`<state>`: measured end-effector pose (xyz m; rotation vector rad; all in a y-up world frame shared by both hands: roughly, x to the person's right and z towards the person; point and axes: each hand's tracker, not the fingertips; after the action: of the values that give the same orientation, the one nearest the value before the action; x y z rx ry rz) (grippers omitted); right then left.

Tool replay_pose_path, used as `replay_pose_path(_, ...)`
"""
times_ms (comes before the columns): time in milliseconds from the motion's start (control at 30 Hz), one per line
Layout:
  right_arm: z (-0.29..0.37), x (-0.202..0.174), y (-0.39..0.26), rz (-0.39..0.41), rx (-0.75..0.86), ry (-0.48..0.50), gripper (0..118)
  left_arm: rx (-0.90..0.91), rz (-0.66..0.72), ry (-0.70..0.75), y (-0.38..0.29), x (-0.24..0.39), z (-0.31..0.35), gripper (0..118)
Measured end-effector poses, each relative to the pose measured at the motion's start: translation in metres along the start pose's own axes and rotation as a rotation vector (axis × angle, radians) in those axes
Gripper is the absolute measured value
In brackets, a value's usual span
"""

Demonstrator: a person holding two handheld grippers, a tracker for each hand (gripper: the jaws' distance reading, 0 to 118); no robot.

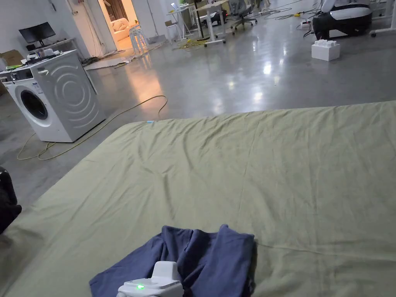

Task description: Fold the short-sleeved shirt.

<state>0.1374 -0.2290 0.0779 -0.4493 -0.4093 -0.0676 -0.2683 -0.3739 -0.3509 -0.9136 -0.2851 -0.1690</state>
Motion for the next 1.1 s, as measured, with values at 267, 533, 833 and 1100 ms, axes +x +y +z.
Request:
replay_pose_path(267, 0.018, 0.008, -0.010, 0.003, 0.015, 0.079, 1, 0.145, 0.407, -0.065, 0.040, -0.034, 0.046, 1)
replay_pose_path(533, 0.033, 0.029, -0.022, -0.019, 0.025, 0.106, 1, 0.454, 0.273, -0.197, 0.157, 0.019, 0.154, 1)
replay_pose_path(833, 0.053, 0.048, -0.031, -0.070, 0.058, 0.038, 1, 0.383, -0.117, -0.452, 0.163, 0.241, 0.139, 1)
replay_pose_path(1100, 0.066, 0.067, -0.043, -0.081, 0.014, -0.039, 1, 0.049, -0.193, -0.859, -0.008, 0.417, 0.097, 1)
